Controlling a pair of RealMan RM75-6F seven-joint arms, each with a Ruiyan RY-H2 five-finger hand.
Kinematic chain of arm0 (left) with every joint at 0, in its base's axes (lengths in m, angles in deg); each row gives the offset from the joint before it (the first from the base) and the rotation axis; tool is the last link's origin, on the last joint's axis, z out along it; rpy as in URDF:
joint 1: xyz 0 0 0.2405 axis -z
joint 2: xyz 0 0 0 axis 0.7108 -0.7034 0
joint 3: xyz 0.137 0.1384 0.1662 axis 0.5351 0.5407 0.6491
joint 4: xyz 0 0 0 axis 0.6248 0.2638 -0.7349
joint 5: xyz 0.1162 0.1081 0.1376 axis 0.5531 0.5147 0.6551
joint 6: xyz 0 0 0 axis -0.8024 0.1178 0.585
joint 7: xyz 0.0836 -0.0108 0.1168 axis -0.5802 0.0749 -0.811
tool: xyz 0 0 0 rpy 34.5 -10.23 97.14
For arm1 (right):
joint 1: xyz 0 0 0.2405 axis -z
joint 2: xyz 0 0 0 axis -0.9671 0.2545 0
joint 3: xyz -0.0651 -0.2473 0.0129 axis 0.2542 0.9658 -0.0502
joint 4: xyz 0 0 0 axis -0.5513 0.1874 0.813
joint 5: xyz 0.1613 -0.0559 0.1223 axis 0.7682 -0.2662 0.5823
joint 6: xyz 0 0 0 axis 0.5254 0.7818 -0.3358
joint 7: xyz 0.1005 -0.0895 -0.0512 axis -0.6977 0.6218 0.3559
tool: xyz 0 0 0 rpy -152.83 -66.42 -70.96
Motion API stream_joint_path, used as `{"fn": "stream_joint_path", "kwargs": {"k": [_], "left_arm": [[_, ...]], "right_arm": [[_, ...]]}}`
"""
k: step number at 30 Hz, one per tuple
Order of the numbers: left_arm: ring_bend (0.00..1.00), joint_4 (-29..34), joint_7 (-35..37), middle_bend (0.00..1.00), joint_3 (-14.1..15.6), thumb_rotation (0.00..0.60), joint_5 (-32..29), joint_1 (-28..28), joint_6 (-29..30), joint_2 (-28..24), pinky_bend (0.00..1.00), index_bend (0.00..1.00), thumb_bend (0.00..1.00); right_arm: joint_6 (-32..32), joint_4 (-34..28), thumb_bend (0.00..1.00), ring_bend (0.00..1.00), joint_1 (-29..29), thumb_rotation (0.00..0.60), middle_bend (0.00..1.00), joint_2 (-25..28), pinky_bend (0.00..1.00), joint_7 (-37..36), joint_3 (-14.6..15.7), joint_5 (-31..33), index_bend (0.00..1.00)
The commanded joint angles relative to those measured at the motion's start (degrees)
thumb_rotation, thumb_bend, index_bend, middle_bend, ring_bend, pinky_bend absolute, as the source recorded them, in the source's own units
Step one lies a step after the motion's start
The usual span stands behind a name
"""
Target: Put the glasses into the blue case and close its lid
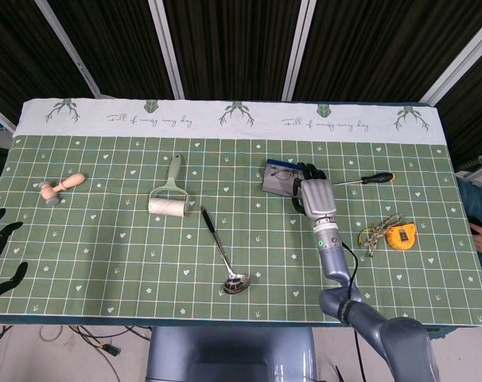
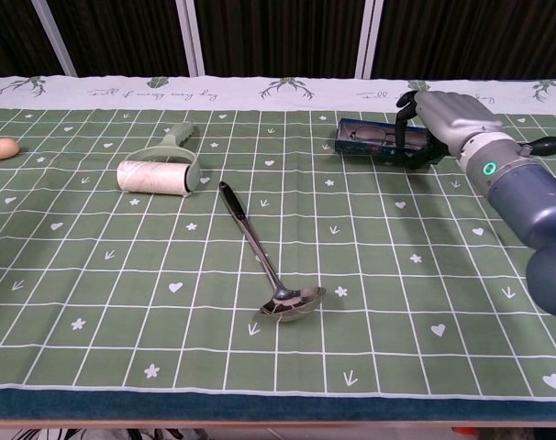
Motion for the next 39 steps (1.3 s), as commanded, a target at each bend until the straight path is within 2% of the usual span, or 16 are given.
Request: {"fn": "stream_joint_path", "kwargs": {"k": [1, 5, 9, 14, 19, 30, 39], "left_arm": [[0.0, -0.1, 0.0, 0.0, 0.0, 0.6, 0.0, 0.0, 0.0, 0.0, 0.0, 0.18, 0.32], [0.0, -0.1, 0.0, 0.0, 0.1, 0.6, 0.1, 0.0, 0.0, 0.0, 0.0, 0.19, 0.32], [0.0, -0.2, -0.2, 0.0, 0.1, 0.6, 0.1, 0.0, -0.1, 0.1, 0.0, 0.19, 0.32], [0.0, -0.3, -0.3, 0.0, 0.1, 0.6, 0.1, 0.0, 0.0, 0.3, 0.0, 0.19, 0.32], [0.0, -0.3, -0.5, 0.0, 0.1, 0.6, 0.1, 0.0, 0.0, 0.3, 0.0, 0.19, 0.32], [0.0, -0.2, -0.5, 0.0, 0.1, 0.6, 0.0, 0.0, 0.0, 0.3, 0.0, 0.19, 0.32], [0.0, -0.2, -0.5, 0.0, 0.1, 0.6, 0.2, -0.1, 0.1, 0.3, 0.0, 0.19, 0.32]], "right_arm": [[-3.1, -13.0, 0.6, 0.14, 5.1, 0.6, 0.17, 6.6, 0.22, 4.2, 3.0, -1.4, 0.68], [-2.6, -23.7, 0.6, 0.14, 8.1, 0.6, 0.17, 11.3, 0.22, 8.3, 3.8, 0.5, 0.68], [-0.6, -34.8, 0.6, 0.14, 9.9, 0.6, 0.17, 16.0, 0.22, 12.7, 3.4, 4.6, 0.68], [0.7, -41.9, 0.6, 0.14, 9.9, 0.6, 0.17, 19.3, 0.22, 17.9, 2.4, 8.8, 0.68], [2.3, -42.5, 0.6, 0.14, 8.5, 0.6, 0.17, 19.5, 0.22, 20.5, 1.0, 12.2, 0.68], [8.3, -39.7, 0.61, 0.14, 3.6, 0.6, 0.16, 19.1, 0.22, 23.0, -3.4, 21.5, 0.68], [8.8, -36.8, 0.61, 0.14, 1.2, 0.6, 0.16, 17.8, 0.22, 22.4, -4.6, 24.3, 0.68]]}}
